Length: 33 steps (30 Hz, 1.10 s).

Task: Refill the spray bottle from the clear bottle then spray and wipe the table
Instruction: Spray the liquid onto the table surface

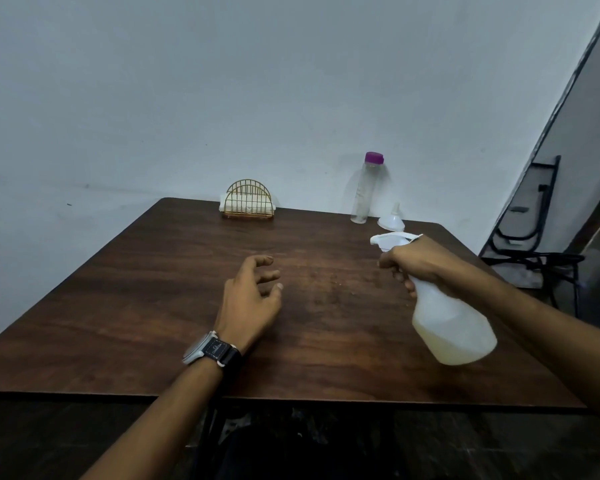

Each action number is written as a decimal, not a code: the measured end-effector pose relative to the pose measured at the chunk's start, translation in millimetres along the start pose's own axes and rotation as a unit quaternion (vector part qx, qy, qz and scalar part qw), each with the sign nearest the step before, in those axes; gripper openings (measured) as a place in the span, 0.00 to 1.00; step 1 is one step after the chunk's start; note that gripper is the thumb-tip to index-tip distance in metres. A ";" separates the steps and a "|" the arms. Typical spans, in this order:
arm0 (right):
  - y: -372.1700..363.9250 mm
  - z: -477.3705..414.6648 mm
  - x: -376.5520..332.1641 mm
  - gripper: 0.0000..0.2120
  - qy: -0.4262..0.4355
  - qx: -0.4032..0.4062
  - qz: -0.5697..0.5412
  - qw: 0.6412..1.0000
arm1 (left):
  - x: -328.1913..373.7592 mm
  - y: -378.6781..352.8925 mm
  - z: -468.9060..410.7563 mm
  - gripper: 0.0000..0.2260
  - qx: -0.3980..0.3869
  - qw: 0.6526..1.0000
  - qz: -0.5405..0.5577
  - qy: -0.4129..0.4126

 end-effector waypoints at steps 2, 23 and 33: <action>2.8 2.1 -0.2 0.04 -0.003 -0.011 -0.032 0.999 | 1.8 -0.3 -0.5 0.20 0.000 1.000 0.003 -0.003; -52.7 50.0 -21.2 0.09 0.095 -0.235 -0.142 0.957 | 156.2 -33.3 1.5 0.21 -0.061 0.948 0.070 -0.304; -58.9 67.8 -32.4 0.15 0.159 -0.236 -0.141 0.948 | 155.0 -42.1 3.1 0.19 -0.020 0.949 0.039 -0.312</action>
Point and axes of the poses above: each hand's wrist, its own z-axis away from the middle knuckle, its own y-axis out of the back of the hand, x = y × z, the point moved 10 cm from there along -z, towards the middle knuckle, and after that the axes turned 8 degrees about -z, right-handed, at the moved point
